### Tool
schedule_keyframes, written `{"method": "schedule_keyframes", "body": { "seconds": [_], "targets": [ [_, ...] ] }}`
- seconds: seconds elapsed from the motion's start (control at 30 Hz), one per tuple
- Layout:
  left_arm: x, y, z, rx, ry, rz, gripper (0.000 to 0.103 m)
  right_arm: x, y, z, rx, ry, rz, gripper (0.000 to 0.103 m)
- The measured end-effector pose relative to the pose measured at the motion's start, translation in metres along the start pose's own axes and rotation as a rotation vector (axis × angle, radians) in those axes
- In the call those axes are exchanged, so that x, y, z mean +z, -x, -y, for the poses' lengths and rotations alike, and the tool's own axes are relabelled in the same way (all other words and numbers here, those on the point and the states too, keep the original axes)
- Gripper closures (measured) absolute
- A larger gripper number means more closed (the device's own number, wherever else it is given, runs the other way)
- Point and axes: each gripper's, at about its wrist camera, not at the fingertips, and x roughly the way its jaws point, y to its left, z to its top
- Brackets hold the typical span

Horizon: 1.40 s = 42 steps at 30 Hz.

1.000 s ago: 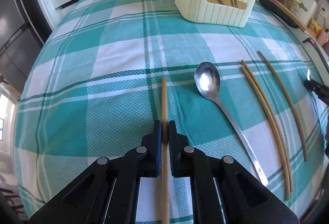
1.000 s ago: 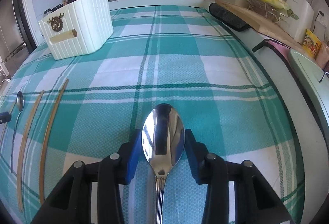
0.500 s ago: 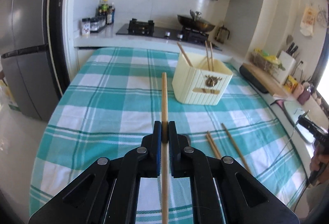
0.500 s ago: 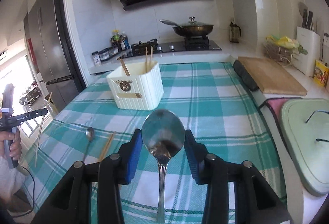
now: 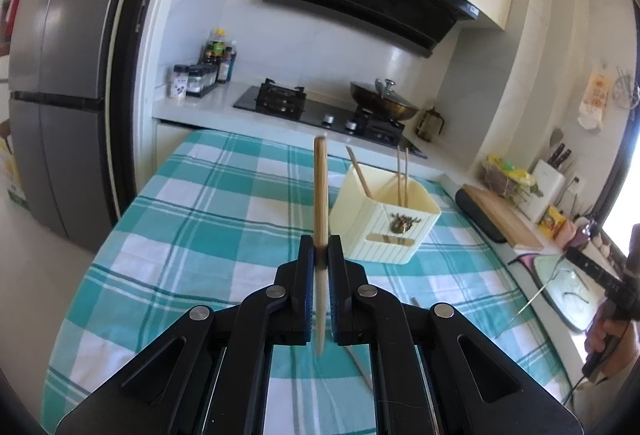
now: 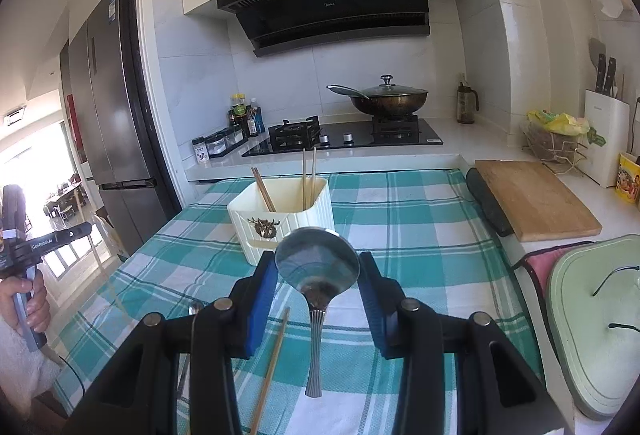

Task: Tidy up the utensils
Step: 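Carry the spoon and chopstick to the cream holder and lower them inside, then open both tools to release the utensils and withdraw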

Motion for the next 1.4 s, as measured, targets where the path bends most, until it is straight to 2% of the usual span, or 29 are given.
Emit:
{"method": "schedule_keyframes", "body": {
  "seconds": [0.23,0.4,0.57,0.67,0.77,0.83,0.93,1.0,1.13,1.23,1.33,1.37,1.4],
  "targets": [
    [0.01,0.001,0.002,0.0,-0.011,0.001,0.099,0.009,-0.002,-0.002,0.006,0.011,-0.009,0.062],
    [0.051,-0.003,0.016,-0.02,-0.044,0.013,0.099,0.028,-0.019,0.002,0.022,0.014,-0.046,0.062],
    [0.117,-0.019,0.047,-0.048,-0.09,0.107,0.099,0.074,-0.045,0.0,0.037,0.035,-0.034,0.062],
    [0.147,-0.044,0.066,-0.056,-0.096,0.135,0.099,0.113,-0.066,-0.007,0.06,0.032,0.014,0.062],
    [0.162,-0.079,0.079,-0.053,-0.091,0.128,0.099,0.147,-0.088,-0.015,0.071,0.022,0.096,0.062],
    [0.164,-0.11,0.087,-0.04,-0.096,0.086,0.099,0.162,-0.106,-0.022,0.07,0.03,0.148,0.062],
    [0.153,-0.158,0.094,-0.018,-0.119,-0.032,0.099,0.17,-0.145,-0.029,0.063,0.033,0.141,0.062],
    [0.141,-0.189,0.095,-0.011,-0.131,-0.136,0.099,0.165,-0.176,-0.031,0.054,0.032,0.075,0.062],
    [0.112,-0.244,0.092,0.018,-0.143,-0.327,0.099,0.141,-0.241,-0.025,0.032,0.007,-0.123,0.062],
    [0.099,-0.26,0.092,0.027,-0.134,-0.378,0.098,0.12,-0.278,-0.017,0.009,-0.013,-0.252,0.062],
    [0.095,-0.266,0.092,0.044,-0.138,-0.378,0.097,0.106,-0.296,-0.011,-0.007,-0.03,-0.306,0.061],
    [0.095,-0.265,0.092,0.044,-0.138,-0.376,0.093,0.103,-0.301,-0.008,-0.016,-0.04,-0.315,0.06],
    [0.095,-0.262,0.092,0.04,-0.139,-0.373,0.081,0.102,-0.301,-0.006,-0.014,-0.049,-0.309,0.06]
  ]
}}
